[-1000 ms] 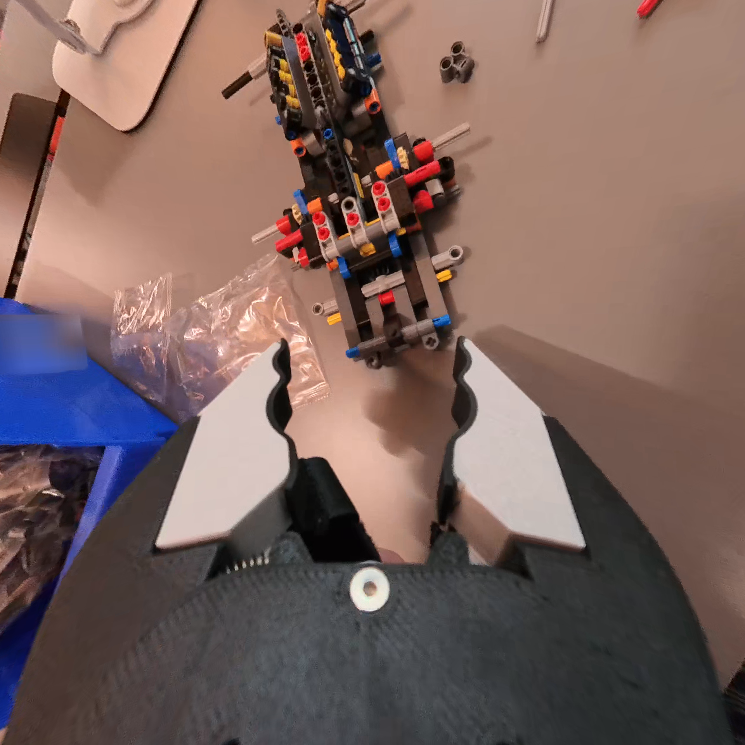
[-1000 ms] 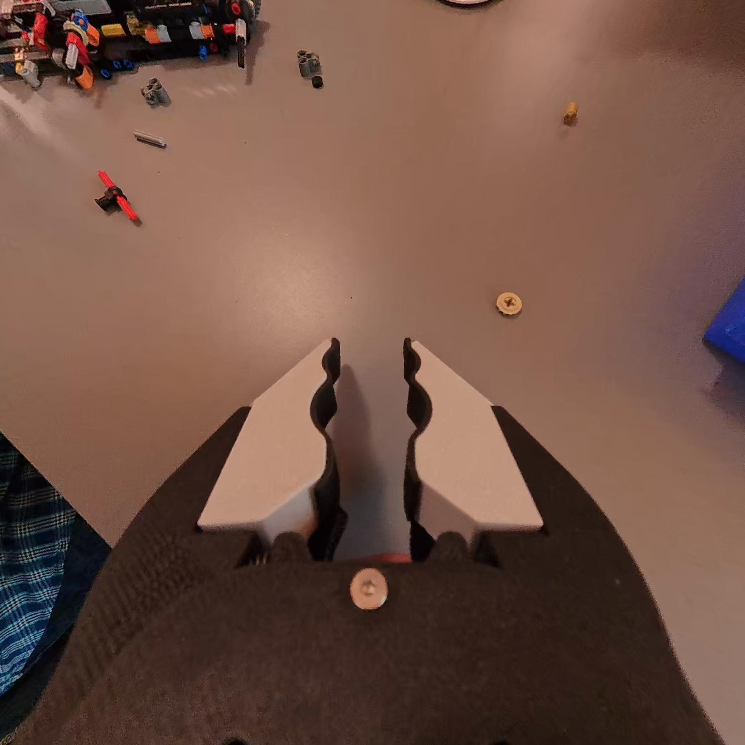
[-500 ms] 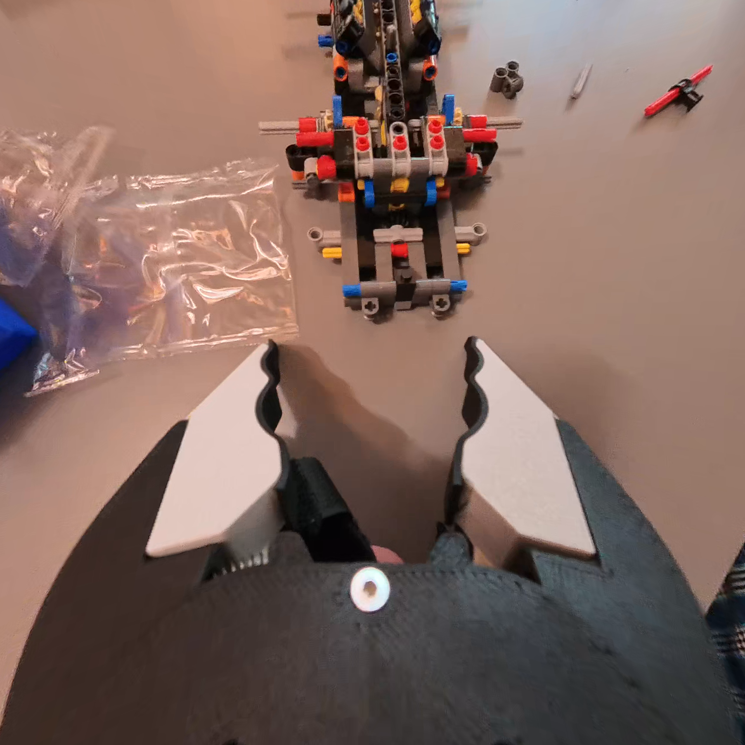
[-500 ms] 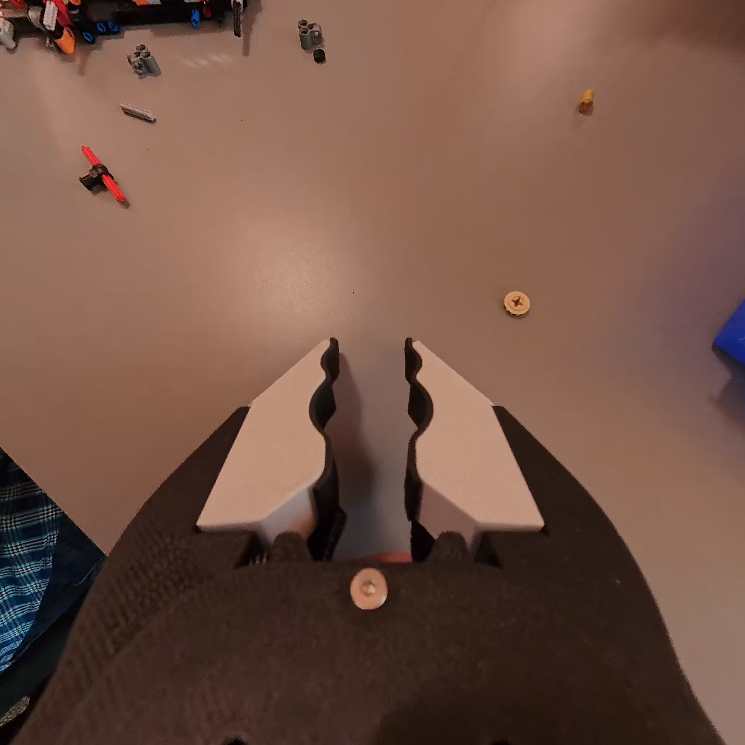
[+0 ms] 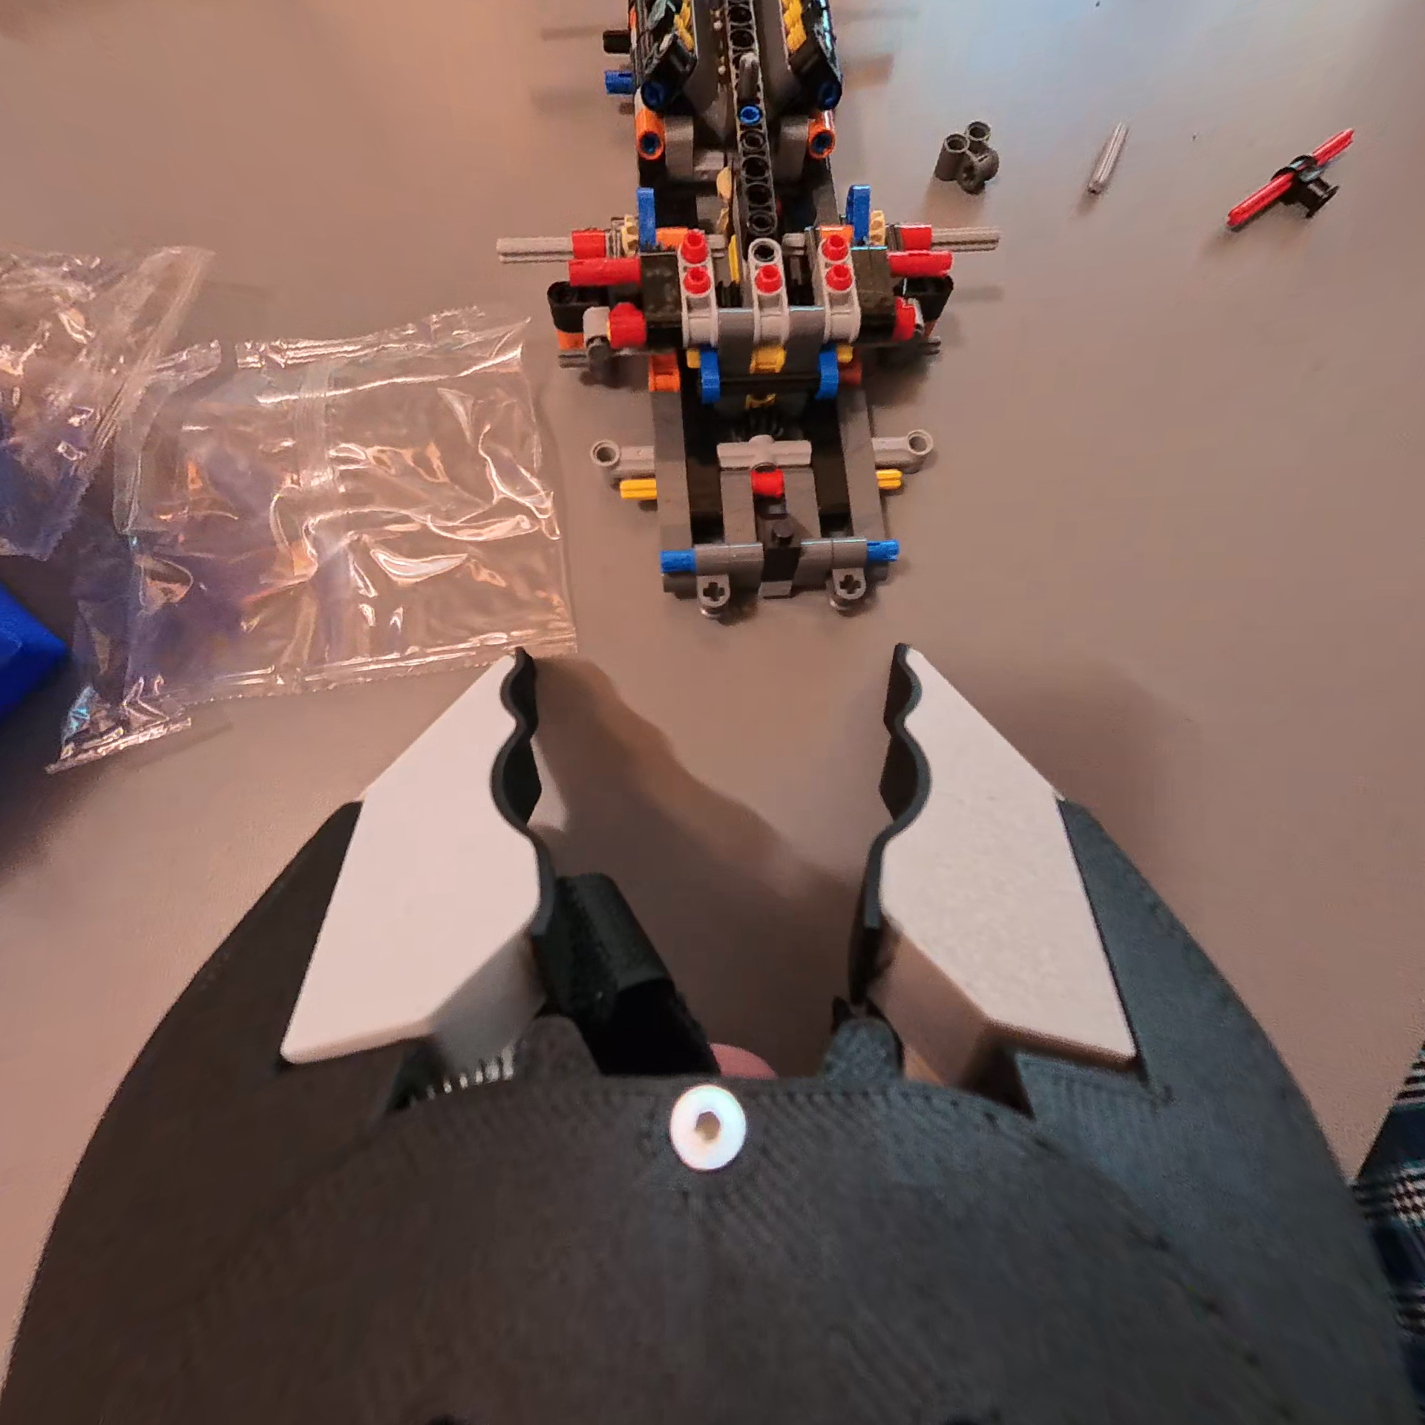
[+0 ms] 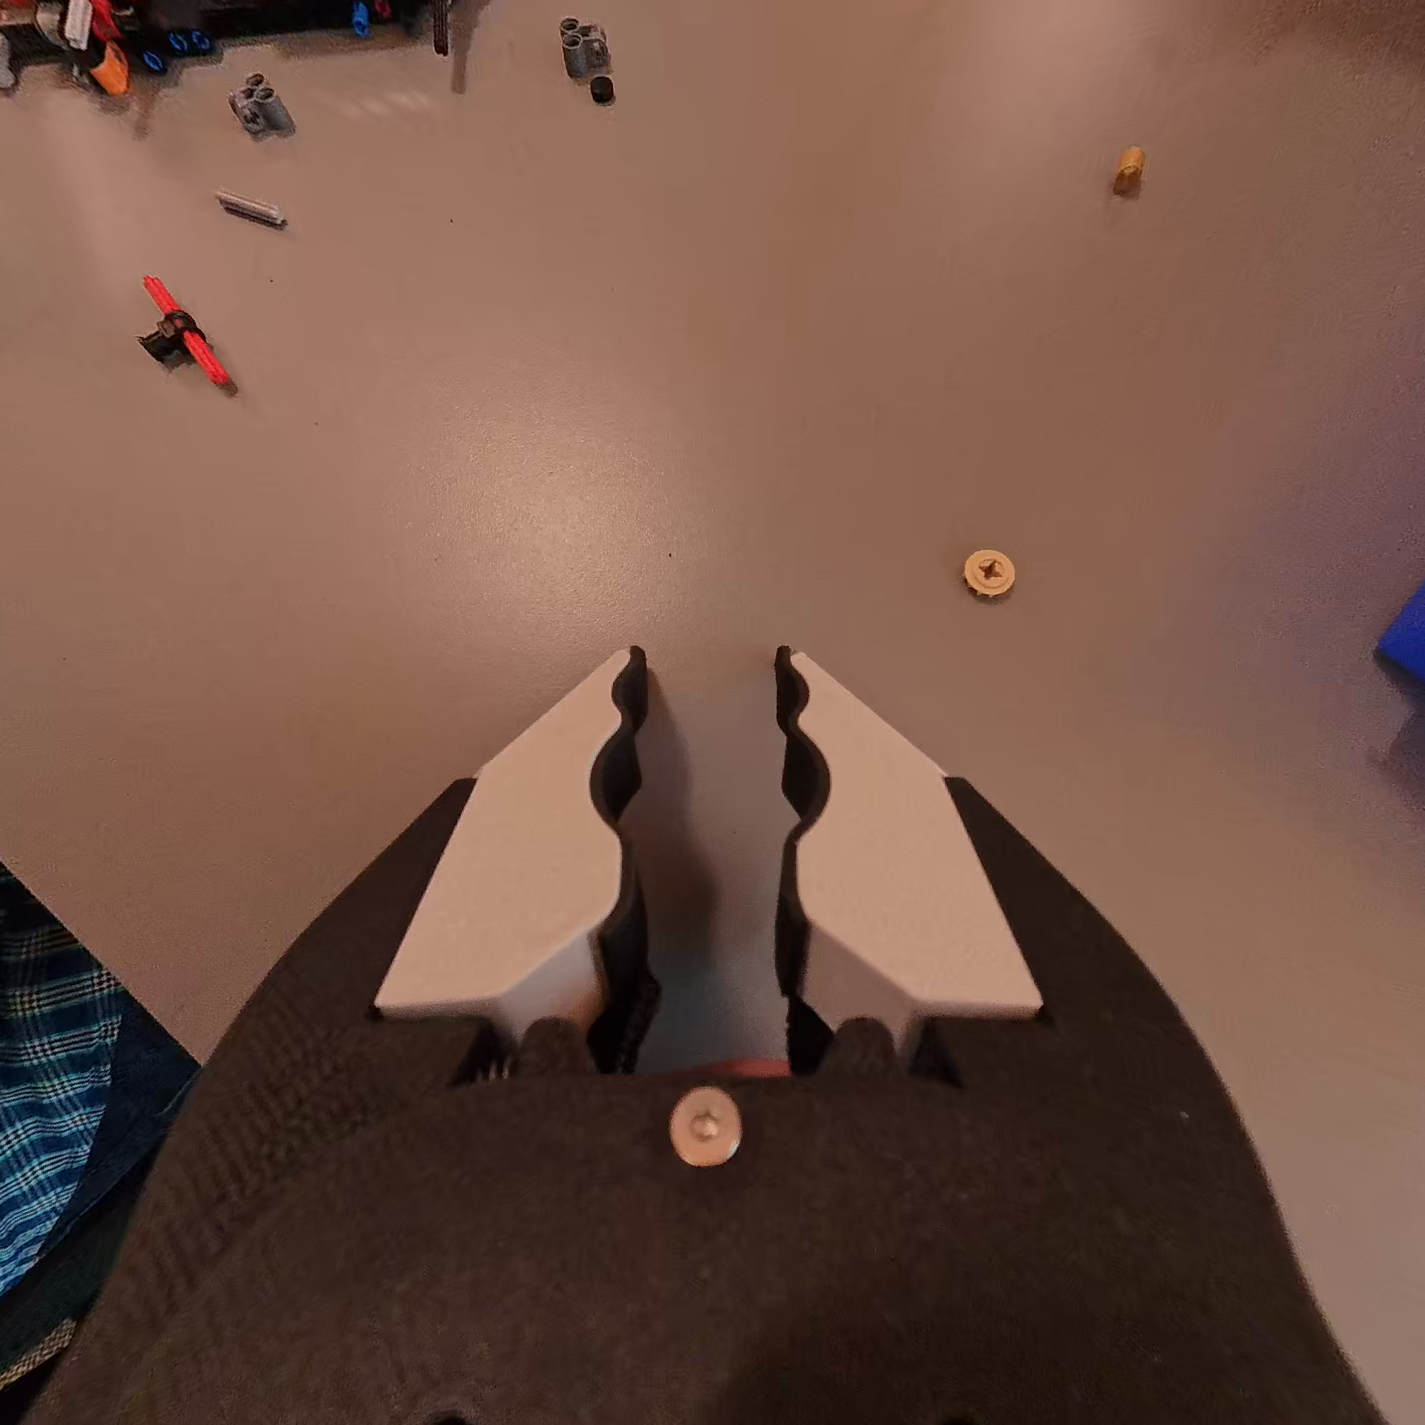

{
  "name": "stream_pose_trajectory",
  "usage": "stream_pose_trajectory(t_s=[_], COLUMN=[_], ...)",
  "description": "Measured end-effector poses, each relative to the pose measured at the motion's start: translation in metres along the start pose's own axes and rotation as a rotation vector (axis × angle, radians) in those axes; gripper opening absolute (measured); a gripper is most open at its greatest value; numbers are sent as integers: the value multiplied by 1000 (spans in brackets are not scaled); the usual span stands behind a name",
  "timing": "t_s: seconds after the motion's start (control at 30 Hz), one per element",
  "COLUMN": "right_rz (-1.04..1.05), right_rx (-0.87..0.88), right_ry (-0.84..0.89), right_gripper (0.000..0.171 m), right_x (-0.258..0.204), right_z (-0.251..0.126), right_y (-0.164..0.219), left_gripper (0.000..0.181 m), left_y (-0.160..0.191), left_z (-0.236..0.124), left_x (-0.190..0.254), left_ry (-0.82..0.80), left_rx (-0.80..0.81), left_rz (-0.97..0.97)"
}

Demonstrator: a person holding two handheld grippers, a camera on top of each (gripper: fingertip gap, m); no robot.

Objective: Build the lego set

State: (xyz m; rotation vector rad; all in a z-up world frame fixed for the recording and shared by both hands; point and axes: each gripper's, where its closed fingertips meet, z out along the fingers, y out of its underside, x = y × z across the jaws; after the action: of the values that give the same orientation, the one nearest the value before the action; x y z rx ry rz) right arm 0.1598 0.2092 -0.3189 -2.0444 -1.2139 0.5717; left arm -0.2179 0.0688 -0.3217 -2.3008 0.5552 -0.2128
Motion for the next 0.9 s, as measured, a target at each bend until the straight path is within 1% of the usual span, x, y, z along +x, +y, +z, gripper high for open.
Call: stream_pose_trajectory(t_s=[0.67, 0.8, 0.9], right_rz=[-9, -51, -95], right_rx=[0, 19, 13], right_ry=[7, 28, 5], right_gripper=[31, 32, 31], right_x=[0, -3, -13], right_z=[0, -1, 5], right_y=[0, -4, -8], left_gripper=[90, 90, 89], left_y=[0, 0, 0], left_z=[0, 0, 0], left_x=[-1, -1, -1], left_ry=[-1, -2, -3], left_rx=[0, 1, 1], left_rz=[0, 1, 1])
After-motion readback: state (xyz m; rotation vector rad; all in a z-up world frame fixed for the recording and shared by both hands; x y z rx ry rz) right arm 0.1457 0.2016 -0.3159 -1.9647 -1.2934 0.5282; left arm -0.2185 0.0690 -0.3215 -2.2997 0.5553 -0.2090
